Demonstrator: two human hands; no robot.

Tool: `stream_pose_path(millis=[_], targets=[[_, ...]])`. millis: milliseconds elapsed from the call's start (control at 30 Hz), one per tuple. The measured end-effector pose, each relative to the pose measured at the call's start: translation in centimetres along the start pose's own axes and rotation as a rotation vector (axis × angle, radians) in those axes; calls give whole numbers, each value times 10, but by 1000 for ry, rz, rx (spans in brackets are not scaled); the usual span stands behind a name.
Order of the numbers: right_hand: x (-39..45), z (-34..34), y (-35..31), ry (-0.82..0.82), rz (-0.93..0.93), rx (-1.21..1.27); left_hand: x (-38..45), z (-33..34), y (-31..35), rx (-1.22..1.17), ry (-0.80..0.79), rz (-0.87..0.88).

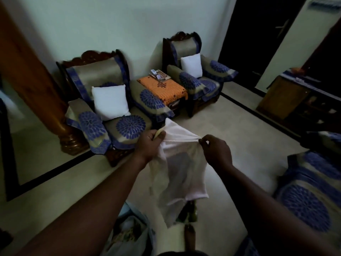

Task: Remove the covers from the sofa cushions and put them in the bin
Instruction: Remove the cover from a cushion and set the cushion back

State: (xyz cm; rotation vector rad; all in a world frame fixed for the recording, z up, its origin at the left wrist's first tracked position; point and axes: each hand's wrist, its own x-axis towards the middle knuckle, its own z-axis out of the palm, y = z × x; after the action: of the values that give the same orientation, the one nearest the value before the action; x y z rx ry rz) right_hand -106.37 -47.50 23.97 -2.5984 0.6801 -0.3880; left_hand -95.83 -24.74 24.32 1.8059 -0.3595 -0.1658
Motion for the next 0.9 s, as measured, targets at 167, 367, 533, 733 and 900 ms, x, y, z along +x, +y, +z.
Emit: stream_pose_path(millis=[167,367,533,733,900], targets=[[88,37,-2,-90,143,374,55,33,-24,69,40,26],[170,58,-19,-481,496,1002,98,54,-21,120,27,39],[239,98,-42,-652,464,927,120,62,-40,327,-448,-13],[289,137,-109,-1020,436,721,237,-12,-67,-252,208,-633],[339,210,-165,-1204,103,692,321,-55,-129,-392,152,-940]])
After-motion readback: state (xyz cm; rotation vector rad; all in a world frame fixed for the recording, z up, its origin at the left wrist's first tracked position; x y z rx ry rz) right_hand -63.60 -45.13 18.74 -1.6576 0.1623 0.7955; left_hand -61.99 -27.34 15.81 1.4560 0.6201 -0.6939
